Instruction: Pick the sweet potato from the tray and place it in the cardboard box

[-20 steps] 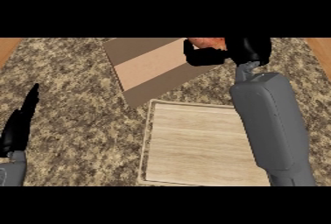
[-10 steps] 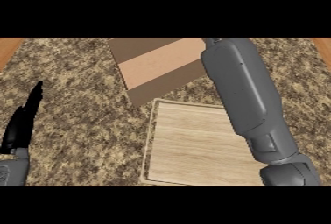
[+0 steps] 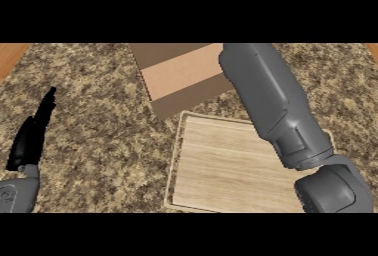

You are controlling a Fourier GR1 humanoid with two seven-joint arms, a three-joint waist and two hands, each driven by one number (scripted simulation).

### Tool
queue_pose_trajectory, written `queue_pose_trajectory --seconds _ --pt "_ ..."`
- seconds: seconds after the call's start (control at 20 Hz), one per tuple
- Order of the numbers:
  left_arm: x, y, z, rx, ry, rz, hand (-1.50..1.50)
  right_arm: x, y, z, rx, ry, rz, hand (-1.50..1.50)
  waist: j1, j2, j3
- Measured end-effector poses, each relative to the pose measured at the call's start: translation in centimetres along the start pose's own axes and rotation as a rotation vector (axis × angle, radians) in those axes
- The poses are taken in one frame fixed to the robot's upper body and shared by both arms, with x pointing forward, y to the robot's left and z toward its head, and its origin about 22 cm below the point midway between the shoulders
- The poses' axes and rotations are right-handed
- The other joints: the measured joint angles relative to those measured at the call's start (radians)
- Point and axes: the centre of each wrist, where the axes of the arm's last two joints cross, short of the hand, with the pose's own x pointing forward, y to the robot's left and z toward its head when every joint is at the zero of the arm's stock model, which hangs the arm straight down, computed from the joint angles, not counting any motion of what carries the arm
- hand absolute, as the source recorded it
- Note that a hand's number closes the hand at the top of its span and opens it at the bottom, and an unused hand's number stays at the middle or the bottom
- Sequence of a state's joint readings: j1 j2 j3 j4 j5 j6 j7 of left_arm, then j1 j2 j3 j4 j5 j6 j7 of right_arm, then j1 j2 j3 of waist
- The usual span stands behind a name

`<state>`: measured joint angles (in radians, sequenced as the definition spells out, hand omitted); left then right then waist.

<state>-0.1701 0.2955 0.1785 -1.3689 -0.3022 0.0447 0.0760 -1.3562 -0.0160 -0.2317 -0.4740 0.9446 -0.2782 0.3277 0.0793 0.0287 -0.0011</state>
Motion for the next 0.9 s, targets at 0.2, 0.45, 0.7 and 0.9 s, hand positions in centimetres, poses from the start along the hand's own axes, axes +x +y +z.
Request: queue_pose_trajectory --seconds 0.2,0.45,0.7,0.9 --pt "0.2 -0.3 -0.1 -0.007 -0.008 0.001 0.0 -1.1 1.0 -0.2 -0.009 0.081 -0.006 -1.5 0.01 0.007 0.0" --pt "0.5 -0.4 -0.2 -0.014 -0.026 -0.001 0.0 -2.6 2.1 -0.2 0.028 0.177 -0.078 -1.5 0.03 0.017 0.0" --pt "1.0 -0.6 -0.6 -0.022 -0.03 0.001 0.0 -3.0 2.1 -0.3 0.007 0.161 -0.131 -1.5 0.033 0.02 0.001" --pt "0.9 -0.3 -0.8 -0.018 -0.027 0.001 0.0 -3.1 1.9 -0.4 -0.075 0.102 -0.199 -1.5 0.032 0.019 0.001"
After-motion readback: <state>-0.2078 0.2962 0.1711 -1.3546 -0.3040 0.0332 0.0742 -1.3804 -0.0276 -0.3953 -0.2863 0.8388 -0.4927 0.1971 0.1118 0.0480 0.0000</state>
